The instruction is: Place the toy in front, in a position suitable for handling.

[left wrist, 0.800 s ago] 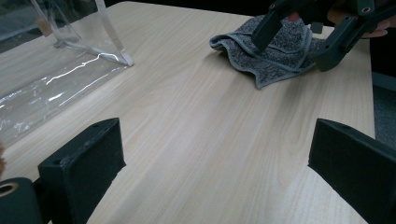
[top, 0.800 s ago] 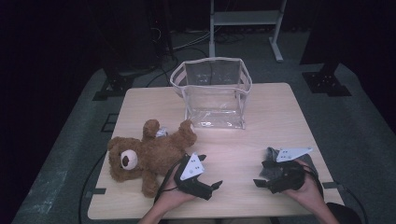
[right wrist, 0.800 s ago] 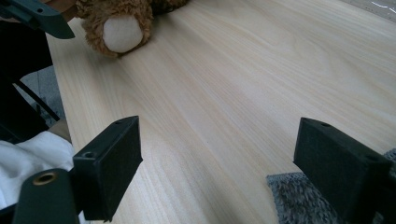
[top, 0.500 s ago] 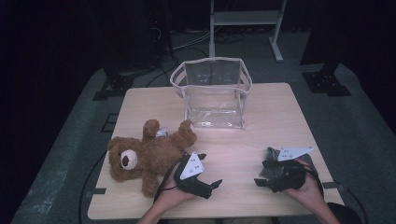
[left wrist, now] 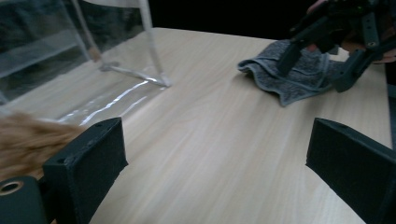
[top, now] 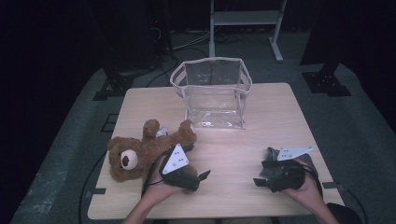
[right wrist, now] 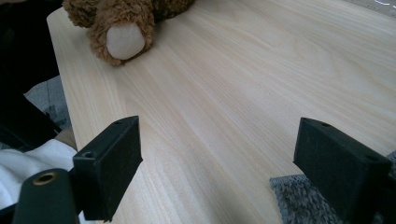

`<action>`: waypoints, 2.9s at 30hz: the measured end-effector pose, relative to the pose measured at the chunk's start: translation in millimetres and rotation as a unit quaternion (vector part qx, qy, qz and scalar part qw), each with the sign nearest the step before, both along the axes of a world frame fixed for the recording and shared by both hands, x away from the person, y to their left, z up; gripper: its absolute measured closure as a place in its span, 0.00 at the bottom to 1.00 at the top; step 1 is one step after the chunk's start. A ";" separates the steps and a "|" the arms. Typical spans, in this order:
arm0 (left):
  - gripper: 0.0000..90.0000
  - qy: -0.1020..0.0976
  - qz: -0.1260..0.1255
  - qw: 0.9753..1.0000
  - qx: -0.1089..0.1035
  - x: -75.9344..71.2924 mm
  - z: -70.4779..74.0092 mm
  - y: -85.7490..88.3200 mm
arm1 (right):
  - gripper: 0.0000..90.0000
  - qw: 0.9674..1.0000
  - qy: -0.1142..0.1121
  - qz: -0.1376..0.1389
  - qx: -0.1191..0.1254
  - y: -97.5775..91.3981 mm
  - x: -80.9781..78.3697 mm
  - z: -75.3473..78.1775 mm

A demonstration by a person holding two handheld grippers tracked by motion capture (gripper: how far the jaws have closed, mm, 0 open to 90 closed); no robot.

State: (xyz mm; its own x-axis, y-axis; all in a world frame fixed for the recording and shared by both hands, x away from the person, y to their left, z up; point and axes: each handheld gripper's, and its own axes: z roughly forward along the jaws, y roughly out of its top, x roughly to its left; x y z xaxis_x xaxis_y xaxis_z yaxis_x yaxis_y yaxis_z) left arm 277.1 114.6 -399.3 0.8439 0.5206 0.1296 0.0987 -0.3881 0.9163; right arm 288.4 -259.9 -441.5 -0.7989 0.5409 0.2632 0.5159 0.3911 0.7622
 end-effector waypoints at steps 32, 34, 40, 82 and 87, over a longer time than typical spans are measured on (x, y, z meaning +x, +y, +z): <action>0.05 -0.079 0.153 0.985 -0.027 -2.3 12.2 134.4 | 0.15 1.000 0.012 0.010 0.022 6.1 0.7 1.4; 0.06 -0.078 0.160 0.984 -0.030 -2.6 10.4 139.5 | 0.15 0.999 0.016 0.011 0.026 6.4 0.7 1.9; 0.06 -0.067 0.186 0.980 -0.031 -5.0 -2.1 158.1 | 0.15 0.999 0.021 0.020 0.027 12.0 1.5 3.5; 0.44 -0.006 0.283 0.958 0.042 40.8 -32.6 174.2 | 0.14 0.995 -0.031 0.087 0.046 130.5 41.4 39.5; 0.44 -0.004 0.281 0.959 0.042 39.5 -32.0 174.8 | 0.11 0.994 -0.037 0.092 0.045 156.7 49.3 38.8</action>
State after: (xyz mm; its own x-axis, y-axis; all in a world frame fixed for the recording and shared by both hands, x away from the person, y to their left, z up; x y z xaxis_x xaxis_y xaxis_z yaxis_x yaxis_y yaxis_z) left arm 316.6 289.4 -431.3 0.4312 0.8808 0.1957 0.3077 -0.3475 0.8858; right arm 337.8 -103.2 -402.7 -0.9011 0.3606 0.2406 0.3830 0.4021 0.8316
